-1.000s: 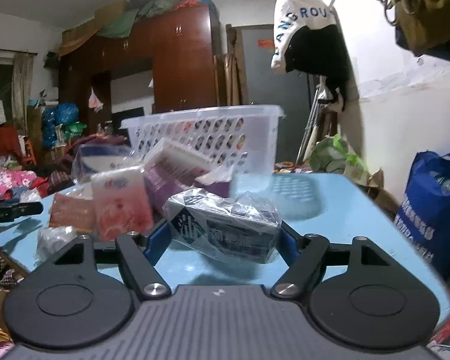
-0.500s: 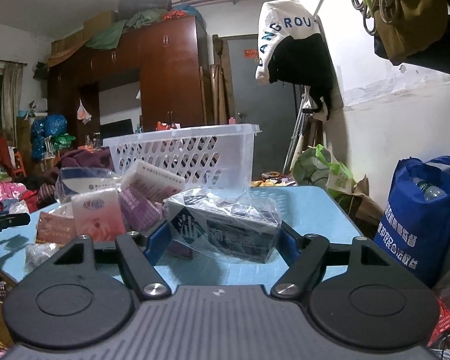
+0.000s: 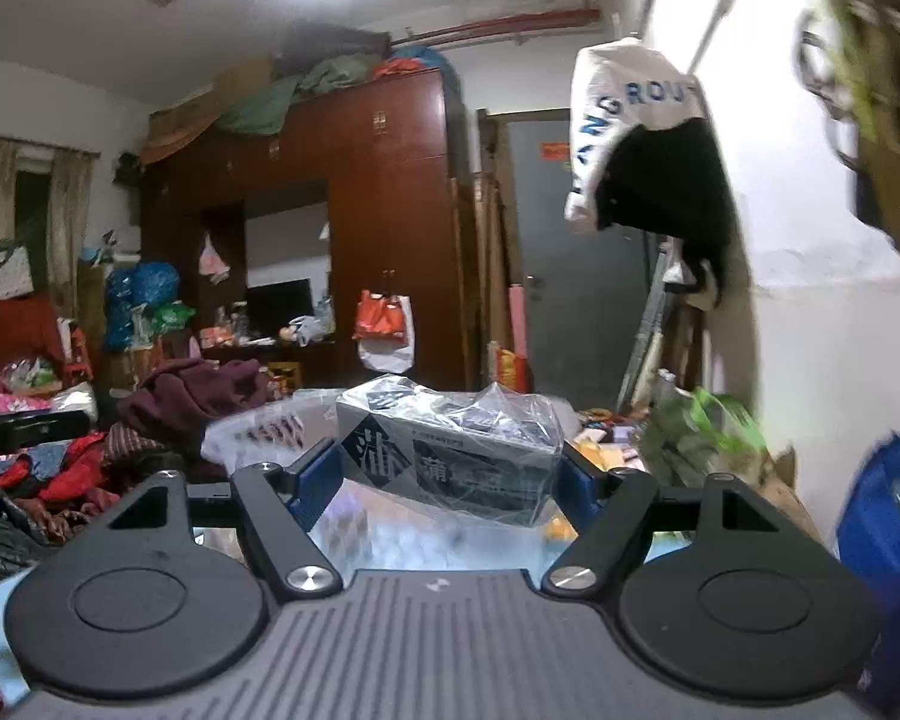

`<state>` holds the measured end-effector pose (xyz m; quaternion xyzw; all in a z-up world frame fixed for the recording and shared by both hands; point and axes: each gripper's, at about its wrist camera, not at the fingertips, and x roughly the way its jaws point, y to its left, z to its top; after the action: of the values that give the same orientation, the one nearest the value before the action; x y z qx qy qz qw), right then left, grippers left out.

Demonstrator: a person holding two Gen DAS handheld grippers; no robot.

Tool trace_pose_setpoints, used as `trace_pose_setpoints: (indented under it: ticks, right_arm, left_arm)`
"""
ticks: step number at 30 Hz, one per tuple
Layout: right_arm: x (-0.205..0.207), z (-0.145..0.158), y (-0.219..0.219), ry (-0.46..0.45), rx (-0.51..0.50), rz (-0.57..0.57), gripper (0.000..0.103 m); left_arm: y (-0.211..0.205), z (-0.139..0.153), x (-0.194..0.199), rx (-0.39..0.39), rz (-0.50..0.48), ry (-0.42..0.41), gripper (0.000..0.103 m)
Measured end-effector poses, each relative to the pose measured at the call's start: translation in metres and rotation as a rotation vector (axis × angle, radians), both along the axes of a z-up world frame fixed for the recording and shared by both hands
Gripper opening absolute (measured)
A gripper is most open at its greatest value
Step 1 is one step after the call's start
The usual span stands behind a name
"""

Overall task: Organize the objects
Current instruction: 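Carry both held items over the white basket and open both tools, then grasp wrapped white tissue pack with left tool while right tool grasps purple pack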

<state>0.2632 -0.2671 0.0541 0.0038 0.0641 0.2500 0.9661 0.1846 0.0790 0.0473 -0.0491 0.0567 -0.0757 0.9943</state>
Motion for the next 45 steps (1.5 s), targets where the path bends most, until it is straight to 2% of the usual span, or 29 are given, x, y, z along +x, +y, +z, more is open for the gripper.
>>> trace_pose_setpoints:
  ticks: [3, 6, 9, 15, 16, 17, 18, 19, 21, 23, 25, 28, 33, 38, 41, 45]
  right_arm:
    - [0.033, 0.018, 0.022, 0.01, -0.063, 0.003, 0.076]
    - [0.062, 0.021, 0.04, 0.048, -0.141, -0.011, 0.076]
    - [0.086, 0.018, 0.049, 0.101, -0.17, -0.009, 0.076]
    - [0.096, 0.008, 0.058, 0.134, -0.205, 0.005, 0.077]
    - [0.099, 0.007, 0.061, 0.139, -0.207, 0.014, 0.077]
    - [0.101, 0.007, 0.061, 0.148, -0.212, 0.02, 0.082]
    - [0.103, 0.008, 0.063, 0.158, -0.219, 0.015, 0.092]
    - [0.105, 0.008, 0.063, 0.164, -0.229, 0.0, 0.095]
    - [0.099, 0.01, 0.058, 0.157, -0.22, -0.023, 0.097]
    - [0.082, 0.014, 0.045, 0.128, -0.172, -0.01, 0.103]
    - [0.061, 0.014, 0.025, 0.113, -0.111, -0.004, 0.103]
    - [0.025, 0.002, -0.001, 0.121, -0.045, 0.018, 0.103]
    - [-0.028, -0.042, -0.028, 0.13, -0.023, -0.006, 0.103]
    - [-0.054, -0.077, -0.029, 0.2, -0.008, 0.049, 0.103]
    - [-0.048, -0.089, -0.014, 0.234, -0.061, 0.028, 0.103]
    - [-0.033, -0.096, -0.002, 0.286, -0.075, 0.059, 0.091]
  left_arm:
    - [-0.008, 0.012, 0.044, -0.012, -0.041, 0.056, 0.054]
    - [-0.017, 0.014, 0.084, -0.028, -0.071, 0.138, 0.054]
    - [-0.027, 0.01, 0.104, -0.021, -0.087, 0.189, 0.054]
    - [-0.039, 0.005, 0.126, 0.013, -0.078, 0.233, 0.054]
    - [-0.039, 0.005, 0.129, 0.022, -0.068, 0.233, 0.065]
    - [-0.041, 0.005, 0.134, 0.034, -0.042, 0.247, 0.079]
    - [-0.042, 0.005, 0.14, 0.042, -0.015, 0.265, 0.099]
    - [-0.04, 0.006, 0.14, 0.037, -0.005, 0.266, 0.1]
    - [-0.035, 0.009, 0.13, 0.013, -0.016, 0.249, 0.1]
    - [-0.03, 0.012, 0.106, 0.0, -0.037, 0.2, 0.1]
    - [-0.025, 0.007, 0.071, 0.004, -0.048, 0.163, 0.1]
    - [-0.016, -0.016, 0.018, 0.013, -0.084, 0.142, 0.1]
    - [0.0, -0.067, -0.049, -0.009, -0.05, 0.173, 0.1]
    - [0.023, -0.088, -0.06, -0.089, 0.011, 0.237, 0.1]
    - [0.022, -0.094, -0.058, -0.064, 0.006, 0.263, 0.098]
    - [0.016, -0.105, -0.059, -0.016, -0.002, 0.295, 0.098]
